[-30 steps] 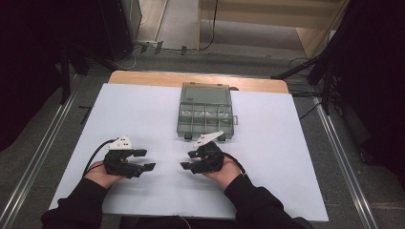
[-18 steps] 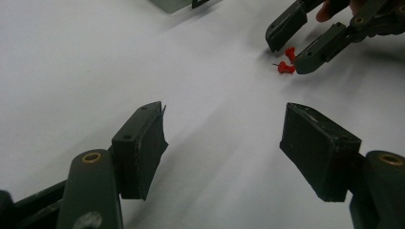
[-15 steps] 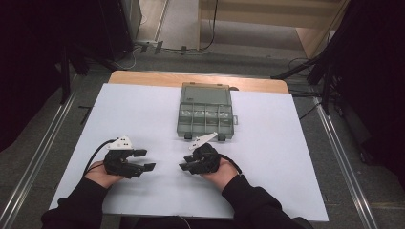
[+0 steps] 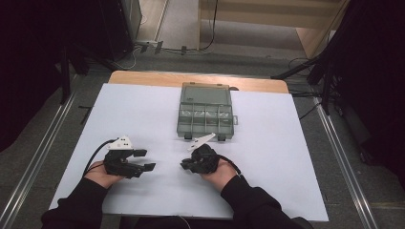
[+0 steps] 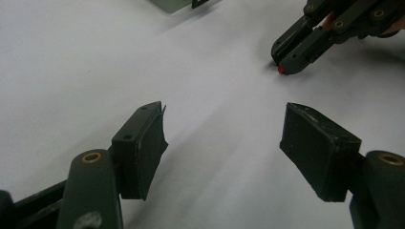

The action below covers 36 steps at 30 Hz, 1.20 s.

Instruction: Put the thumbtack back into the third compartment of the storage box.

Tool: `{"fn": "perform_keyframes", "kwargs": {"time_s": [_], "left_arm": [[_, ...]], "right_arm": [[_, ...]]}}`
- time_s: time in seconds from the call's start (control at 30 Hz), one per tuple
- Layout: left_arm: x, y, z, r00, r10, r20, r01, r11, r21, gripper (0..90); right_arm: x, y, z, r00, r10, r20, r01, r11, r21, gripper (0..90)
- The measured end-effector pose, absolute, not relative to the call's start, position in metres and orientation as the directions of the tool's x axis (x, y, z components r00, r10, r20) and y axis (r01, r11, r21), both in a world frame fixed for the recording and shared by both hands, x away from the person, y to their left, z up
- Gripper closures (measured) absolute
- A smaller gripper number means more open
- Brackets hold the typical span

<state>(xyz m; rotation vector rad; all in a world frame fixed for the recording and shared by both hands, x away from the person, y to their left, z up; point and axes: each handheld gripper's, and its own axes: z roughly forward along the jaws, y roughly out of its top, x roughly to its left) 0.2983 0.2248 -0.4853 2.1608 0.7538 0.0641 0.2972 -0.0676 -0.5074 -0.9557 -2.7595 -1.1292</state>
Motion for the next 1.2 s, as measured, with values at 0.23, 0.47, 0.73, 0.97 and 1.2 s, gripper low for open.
{"fn": "perform_keyframes", "kwargs": {"time_s": [0.23, 0.47, 0.73, 0.97, 1.2], "left_arm": [[0.298, 0.225, -0.485, 0.818, 0.537, -0.205, 0.495, -0.478, 0.726, 30.7], [0.298, 0.225, -0.485, 0.818, 0.538, -0.203, 0.494, -0.479, 0.726, 30.7], [0.298, 0.225, -0.485, 0.819, 0.537, -0.201, 0.494, -0.484, 0.723, 30.7], [0.298, 0.225, -0.485, 0.82, 0.535, -0.203, 0.494, -0.482, 0.724, 30.7], [0.298, 0.225, -0.485, 0.82, 0.535, -0.204, 0.494, -0.481, 0.724, 30.7]], "right_arm": [[0.299, -0.068, -0.506, -0.814, 0.53, 0.24, 0.548, 0.561, 0.621, 83.2], [0.302, -0.069, -0.506, -0.805, 0.531, 0.266, 0.566, 0.55, 0.614, 83.2], [0.304, -0.072, -0.501, -0.794, 0.537, 0.285, 0.58, 0.529, 0.619, 83.2], [0.306, -0.076, -0.496, -0.787, 0.541, 0.297, 0.588, 0.51, 0.627, 83.2], [0.309, -0.082, -0.49, -0.778, 0.551, 0.301, 0.596, 0.496, 0.631, 83.2]]}}
